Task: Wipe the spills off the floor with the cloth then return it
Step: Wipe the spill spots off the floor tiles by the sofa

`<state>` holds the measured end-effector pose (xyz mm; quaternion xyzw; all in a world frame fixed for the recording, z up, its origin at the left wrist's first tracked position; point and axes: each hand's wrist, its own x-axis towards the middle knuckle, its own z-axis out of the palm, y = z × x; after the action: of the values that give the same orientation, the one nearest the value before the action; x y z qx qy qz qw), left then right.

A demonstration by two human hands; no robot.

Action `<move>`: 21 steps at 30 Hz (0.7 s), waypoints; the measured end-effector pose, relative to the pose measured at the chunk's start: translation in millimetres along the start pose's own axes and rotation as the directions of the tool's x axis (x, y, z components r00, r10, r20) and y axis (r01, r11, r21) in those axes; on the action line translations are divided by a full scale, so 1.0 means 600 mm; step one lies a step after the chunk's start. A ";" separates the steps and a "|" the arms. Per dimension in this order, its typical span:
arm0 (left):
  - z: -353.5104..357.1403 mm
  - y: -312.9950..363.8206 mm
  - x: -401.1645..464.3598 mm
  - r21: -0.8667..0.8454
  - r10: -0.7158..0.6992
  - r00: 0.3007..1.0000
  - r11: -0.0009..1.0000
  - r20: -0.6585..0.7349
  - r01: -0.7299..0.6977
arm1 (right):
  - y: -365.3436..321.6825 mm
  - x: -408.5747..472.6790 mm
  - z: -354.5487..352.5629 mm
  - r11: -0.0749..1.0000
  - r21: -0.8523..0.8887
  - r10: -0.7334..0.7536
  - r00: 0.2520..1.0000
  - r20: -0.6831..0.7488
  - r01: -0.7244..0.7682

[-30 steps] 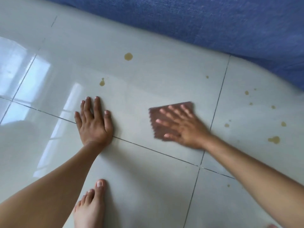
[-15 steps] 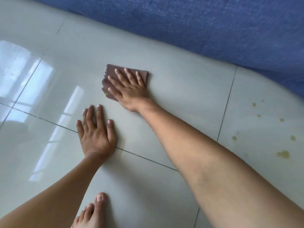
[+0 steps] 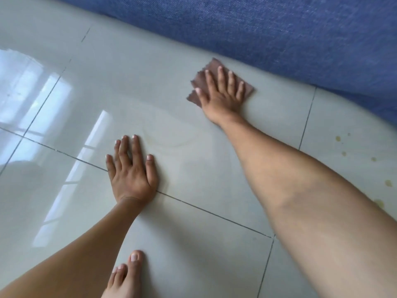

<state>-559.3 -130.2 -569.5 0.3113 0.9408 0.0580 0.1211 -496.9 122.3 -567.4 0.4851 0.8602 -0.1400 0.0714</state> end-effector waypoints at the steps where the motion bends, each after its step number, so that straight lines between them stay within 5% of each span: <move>1: 0.000 0.001 0.000 0.002 0.001 1.000 1.000 0.002 -0.001 | -0.036 0.002 0.004 1.000 0.011 -0.029 0.999 0.013 0.029; 4: 0.000 0.001 0.002 0.012 0.004 1.000 1.000 0.005 -0.004 | -0.115 -0.052 0.029 0.957 -0.003 -0.288 0.956 0.061 0.289; 6: -0.002 -0.002 0.003 0.007 0.007 1.000 1.000 0.010 -0.007 | -0.112 -0.122 0.047 0.863 -0.020 -0.500 0.859 0.108 0.505; 9: -0.006 -0.003 0.002 -0.022 0.006 1.000 1.000 0.015 -0.006 | -0.019 -0.206 0.060 0.695 -0.045 -0.707 0.693 0.139 0.718; 11: -0.007 -0.004 0.002 -0.031 0.002 1.000 1.000 0.025 -0.001 | 0.065 -0.211 0.054 0.649 -0.113 -0.739 0.659 0.141 0.752; 14: -0.004 -0.003 0.002 -0.026 -0.006 1.000 1.000 0.025 0.007 | 0.141 -0.165 0.023 0.792 -0.152 -0.574 0.806 0.142 0.591; 17: -0.004 0.000 0.003 -0.021 -0.010 1.000 1.000 0.024 0.010 | 0.120 -0.090 0.005 0.950 -0.148 -0.280 0.960 -0.016 0.275; 21: -0.003 -0.002 0.004 -0.019 -0.010 1.000 1.000 0.023 0.011 | -0.018 -0.015 0.012 1.000 0.000 -0.005 0.999 -0.039 0.005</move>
<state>-562.1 -129.7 -568.5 0.3058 0.9403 0.0631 0.1350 -501.8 107.5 -570.2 0.4857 0.8626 -0.1306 0.0546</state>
